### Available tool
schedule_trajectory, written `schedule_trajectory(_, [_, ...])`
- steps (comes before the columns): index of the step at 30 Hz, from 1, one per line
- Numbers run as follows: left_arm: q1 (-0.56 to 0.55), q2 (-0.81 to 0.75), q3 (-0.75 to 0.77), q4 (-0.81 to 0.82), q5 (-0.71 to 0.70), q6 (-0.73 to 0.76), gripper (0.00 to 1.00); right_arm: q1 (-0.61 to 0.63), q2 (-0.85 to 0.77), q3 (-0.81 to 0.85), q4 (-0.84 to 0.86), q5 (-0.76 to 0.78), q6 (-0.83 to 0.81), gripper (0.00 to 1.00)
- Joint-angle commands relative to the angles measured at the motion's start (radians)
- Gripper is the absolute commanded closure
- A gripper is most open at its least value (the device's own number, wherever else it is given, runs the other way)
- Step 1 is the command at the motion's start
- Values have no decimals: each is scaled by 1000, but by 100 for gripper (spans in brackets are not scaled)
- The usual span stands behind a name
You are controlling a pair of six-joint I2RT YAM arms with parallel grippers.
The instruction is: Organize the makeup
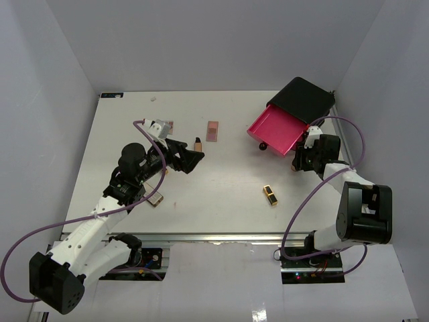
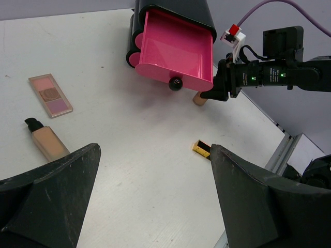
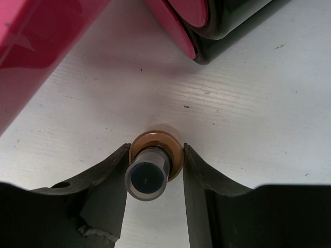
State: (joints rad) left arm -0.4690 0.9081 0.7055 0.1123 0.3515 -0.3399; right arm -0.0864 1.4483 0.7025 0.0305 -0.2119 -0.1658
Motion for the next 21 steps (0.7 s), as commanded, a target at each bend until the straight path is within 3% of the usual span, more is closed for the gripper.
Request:
schedule_trajectory(1, [3, -12, 5, -3, 3, 15, 2, 5, 2, -3, 27, -15, -16, 78])
schedule_trajectory(7, [1, -9, 5, -7, 9, 19, 2, 5, -139, 37, -122, -43, -108, 92])
schedule_trajectory(15, [3, -2, 8, 1, 37, 12, 2, 61, -349, 213, -514, -11, -413, 92])
schedule_trajectory(21, [3, 1, 6, -3, 38, 12, 2, 220, -279, 468, -684, 91, -485, 92])
